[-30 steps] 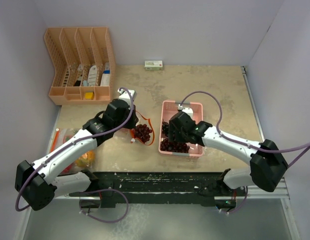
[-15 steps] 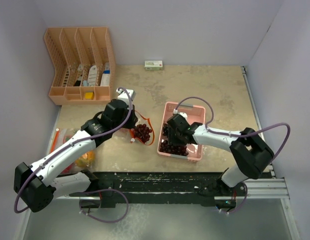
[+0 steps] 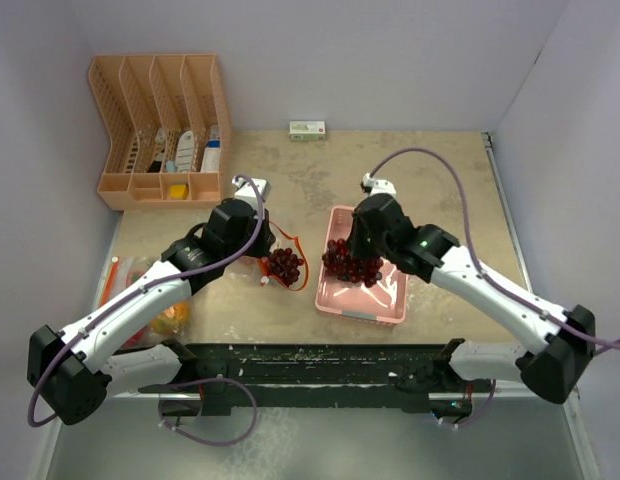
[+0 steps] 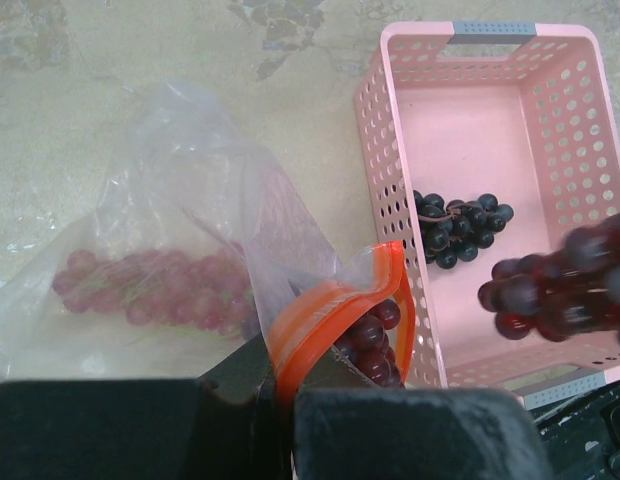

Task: Place the food in the zip-top bag and seal the zipper
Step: Pick up the fake fruit from the bin, then place the fake fruit in the zipper food storage bag.

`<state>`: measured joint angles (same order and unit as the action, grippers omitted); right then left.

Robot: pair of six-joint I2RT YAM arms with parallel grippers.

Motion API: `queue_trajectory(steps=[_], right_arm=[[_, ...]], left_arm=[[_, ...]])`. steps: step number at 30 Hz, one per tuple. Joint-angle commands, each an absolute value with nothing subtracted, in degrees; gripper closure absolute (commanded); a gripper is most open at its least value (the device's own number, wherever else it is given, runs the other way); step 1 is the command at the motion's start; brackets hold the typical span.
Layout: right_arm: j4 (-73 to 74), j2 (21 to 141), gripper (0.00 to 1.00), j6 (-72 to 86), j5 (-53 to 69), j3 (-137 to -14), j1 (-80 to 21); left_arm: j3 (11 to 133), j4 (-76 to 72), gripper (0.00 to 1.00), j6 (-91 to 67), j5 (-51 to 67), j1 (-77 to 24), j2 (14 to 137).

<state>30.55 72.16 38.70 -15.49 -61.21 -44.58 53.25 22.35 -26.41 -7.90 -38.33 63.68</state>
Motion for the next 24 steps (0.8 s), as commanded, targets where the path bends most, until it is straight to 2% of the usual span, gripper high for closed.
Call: queue_trajectory(steps=[1, 11, 24], right_arm=[[28.5, 67.5, 0.97, 33.4, -14.0, -66.8, -44.6], [3.3, 67.7, 0.99, 36.8, -1.4, -63.5, -44.6], [-7.1, 76.5, 1.00, 44.6, -0.9, -59.7, -46.7]], left_arm=[[54.9, 20.4, 1.00, -26.8, -8.1, -38.3, 62.3], [56.5, 20.5, 1.00, -26.6, -7.4, -38.4, 63.7], [58.9, 19.8, 1.00, -26.4, -6.2, -38.3, 65.7]])
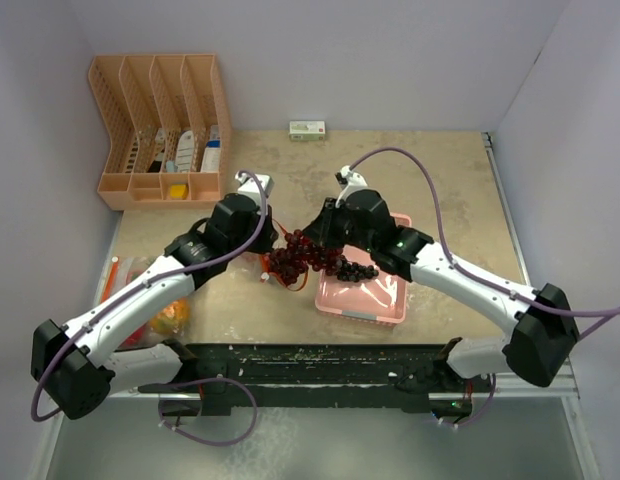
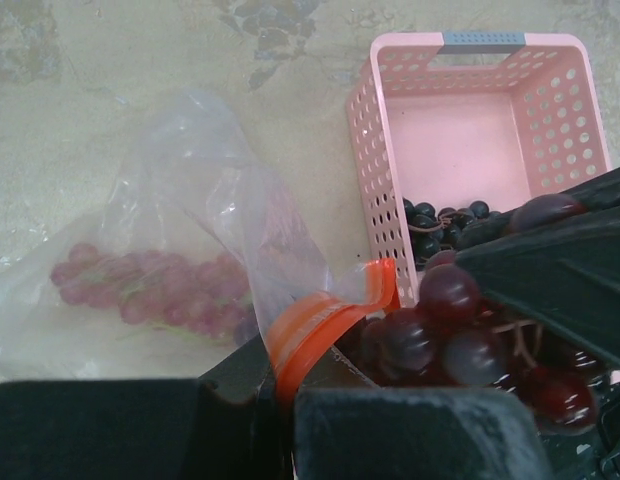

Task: Place the food in the zip-top bag and seal the zipper
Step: Place the fake fruit in the zipper food storage bag.

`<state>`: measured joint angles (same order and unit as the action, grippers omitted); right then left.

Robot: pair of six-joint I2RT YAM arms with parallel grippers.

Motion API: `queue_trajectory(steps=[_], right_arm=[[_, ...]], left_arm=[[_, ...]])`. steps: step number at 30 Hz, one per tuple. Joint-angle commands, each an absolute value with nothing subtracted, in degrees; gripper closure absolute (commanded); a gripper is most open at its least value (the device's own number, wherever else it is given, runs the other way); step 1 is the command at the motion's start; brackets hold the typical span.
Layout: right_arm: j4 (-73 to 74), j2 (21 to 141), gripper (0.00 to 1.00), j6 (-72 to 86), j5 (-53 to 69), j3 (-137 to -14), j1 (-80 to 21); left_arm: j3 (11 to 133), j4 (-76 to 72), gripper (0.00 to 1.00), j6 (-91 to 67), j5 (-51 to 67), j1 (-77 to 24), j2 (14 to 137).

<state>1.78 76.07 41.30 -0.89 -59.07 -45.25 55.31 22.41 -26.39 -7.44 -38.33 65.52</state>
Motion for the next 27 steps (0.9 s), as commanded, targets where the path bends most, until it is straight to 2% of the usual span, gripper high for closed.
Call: queue_trajectory(steps=[1, 5, 9, 17, 22, 27], right_arm=[[-8.1, 77.2, 1.00, 45.4, -1.2, -59.4, -46.9], [-11.0, 80.5, 1.00, 47.8, -2.4, -60.9, -48.7], [-7.0, 82.3, 1.00, 47.3, -7.1, -64.1, -52.7], [-1.8, 82.7, 1.00, 51.3, -14.6, -62.6, -57.1], [5.8, 83.6, 1.00, 53.1, -22.1, -62.6, -57.6], [5.1, 87.3, 1.00, 51.2, -25.1, -66.0, -56.6]], left_arm=[[58.9, 19.6, 1.00, -26.5, -5.9, -38.4, 65.9], [59.0, 18.8, 1.00, -26.7, -5.4, -38.3, 66.8], [59.3, 18.4, 1.00, -26.4, -5.6, -38.4, 68.0], [62.3, 17.7, 1.00, -26.1, -6.6, -38.3, 70.5], [63.6, 18.2, 1.00, -26.1, -6.7, -38.3, 70.2], [61.2, 16.3, 1.00, -28.4, -4.3, -38.3, 68.3]])
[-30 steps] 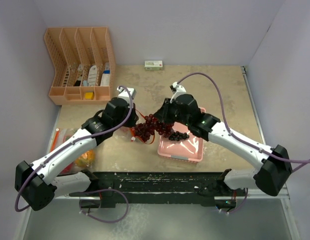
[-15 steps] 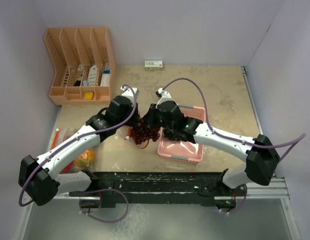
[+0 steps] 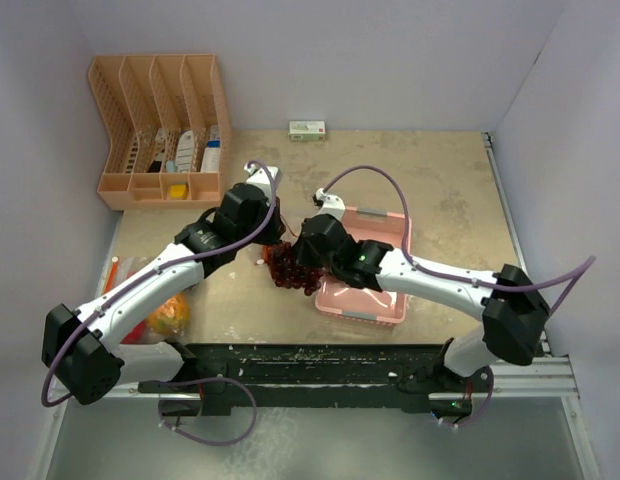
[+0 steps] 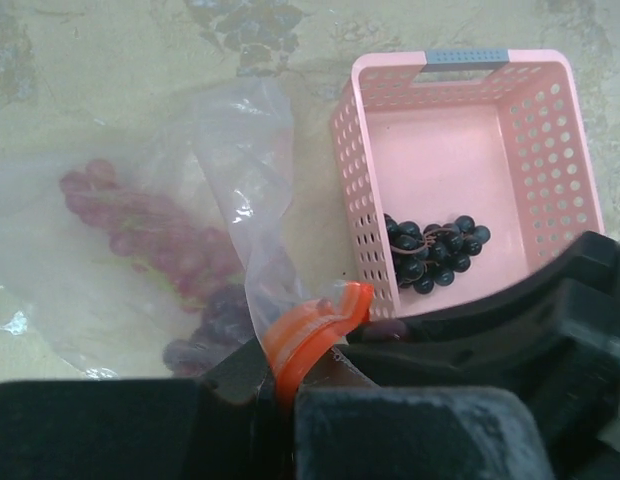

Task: Place the food in the zip-top bag and seal the zipper
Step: Place the fake fruit in the zipper food storage bag.

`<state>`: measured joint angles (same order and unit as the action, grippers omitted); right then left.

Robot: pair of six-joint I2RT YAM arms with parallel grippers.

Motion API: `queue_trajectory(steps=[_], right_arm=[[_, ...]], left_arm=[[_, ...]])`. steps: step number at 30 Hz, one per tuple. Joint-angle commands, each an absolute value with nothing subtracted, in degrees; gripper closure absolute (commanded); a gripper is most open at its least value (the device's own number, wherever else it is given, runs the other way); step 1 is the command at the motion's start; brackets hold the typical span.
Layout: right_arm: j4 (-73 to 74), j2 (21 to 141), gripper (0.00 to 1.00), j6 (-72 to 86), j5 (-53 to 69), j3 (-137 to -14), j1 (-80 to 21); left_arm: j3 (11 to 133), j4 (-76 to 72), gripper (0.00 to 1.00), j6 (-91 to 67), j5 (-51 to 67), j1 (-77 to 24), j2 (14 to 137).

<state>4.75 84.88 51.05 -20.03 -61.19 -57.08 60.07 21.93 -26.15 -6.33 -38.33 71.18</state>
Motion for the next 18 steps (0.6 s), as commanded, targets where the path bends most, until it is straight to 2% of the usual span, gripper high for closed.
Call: queue_trajectory(steps=[1, 7, 13, 18], right_arm=[[4.7, 88.6, 1.00, 51.1, -25.2, -67.3, -56.5], [5.6, 93.8, 1.00, 51.5, -29.3, -74.7, -54.2], [3.4, 93.0, 1.00, 53.1, -33.4, -74.9, -49.5], [-1.0, 92.9, 1.00, 52.9, -31.7, -74.1, -48.1]], left_arm=[[60.4, 15.4, 1.00, -29.2, -3.7, -38.4, 68.0], [55.8, 10.9, 1.00, -34.1, 0.9, -38.5, 66.4], [52.8, 9.7, 1.00, -36.4, 1.8, -38.7, 64.5], [50.9, 7.9, 1.00, -37.5, 1.3, -38.8, 64.8]])
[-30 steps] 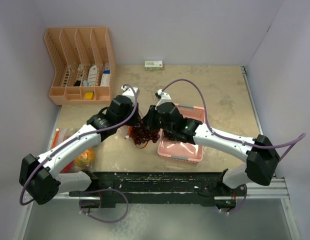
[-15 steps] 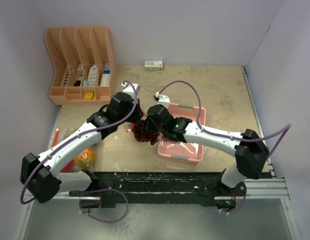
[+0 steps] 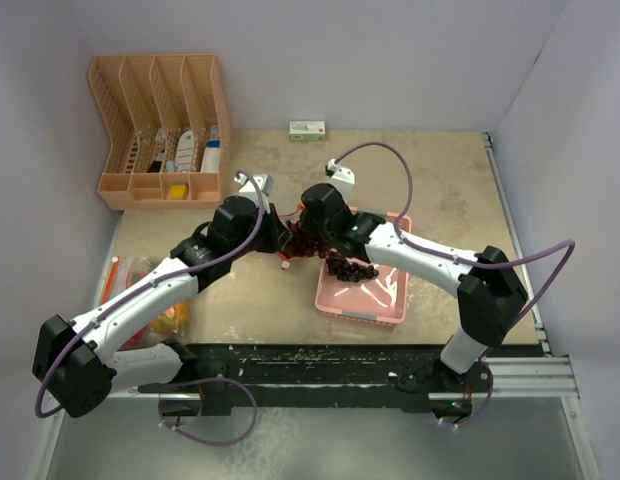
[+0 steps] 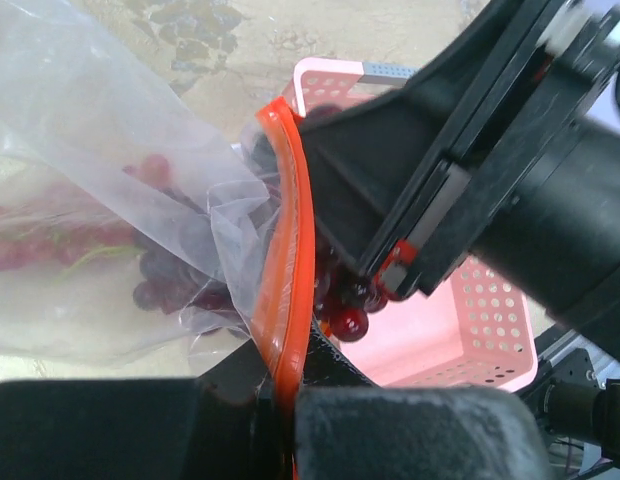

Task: Place the food in the zip-top bag and seal the zipper
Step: Place the fake fruit in the zipper food storage bag.

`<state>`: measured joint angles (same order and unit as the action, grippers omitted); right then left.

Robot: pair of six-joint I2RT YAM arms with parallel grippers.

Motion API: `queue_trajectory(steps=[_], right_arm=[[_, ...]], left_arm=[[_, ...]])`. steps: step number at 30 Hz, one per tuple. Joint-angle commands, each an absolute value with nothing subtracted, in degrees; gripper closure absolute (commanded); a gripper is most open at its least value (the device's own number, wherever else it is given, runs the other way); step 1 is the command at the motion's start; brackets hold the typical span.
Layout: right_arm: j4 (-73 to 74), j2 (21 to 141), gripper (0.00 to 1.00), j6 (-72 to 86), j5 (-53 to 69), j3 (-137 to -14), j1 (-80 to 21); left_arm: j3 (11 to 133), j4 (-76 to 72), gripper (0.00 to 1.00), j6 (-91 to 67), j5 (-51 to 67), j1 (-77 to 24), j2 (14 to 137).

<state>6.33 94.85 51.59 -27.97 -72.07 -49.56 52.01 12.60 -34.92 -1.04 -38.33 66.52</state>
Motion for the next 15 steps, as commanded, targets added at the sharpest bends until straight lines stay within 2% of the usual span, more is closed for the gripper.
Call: queue_trajectory(steps=[1, 6, 12, 14, 15], right_arm=[[-4.2, 93.1, 1.00, 52.2, -29.9, -73.4, -48.3], [-14.8, 97.1, 1.00, 55.5, -18.4, -69.6, -49.7], [-11.2, 102.9, 1.00, 54.4, -19.7, -74.1, -49.7], [-12.4, 103.6, 0.92, 53.6, -18.3, -73.8, -50.3], [-12.4, 103.8, 0.81, 53.6, -17.7, -73.3, -50.5]], left_arm=[[50.5, 7.5, 1.00, -37.5, 0.7, -38.8, 65.1], [47.8, 5.3, 1.00, -38.8, -1.7, -38.8, 67.6], [46.8, 5.0, 1.00, -39.9, -0.9, -38.8, 67.9], [46.4, 6.1, 1.00, -39.5, -2.9, -38.8, 67.3], [46.0, 6.1, 1.00, -39.3, -3.6, -38.8, 67.0]])
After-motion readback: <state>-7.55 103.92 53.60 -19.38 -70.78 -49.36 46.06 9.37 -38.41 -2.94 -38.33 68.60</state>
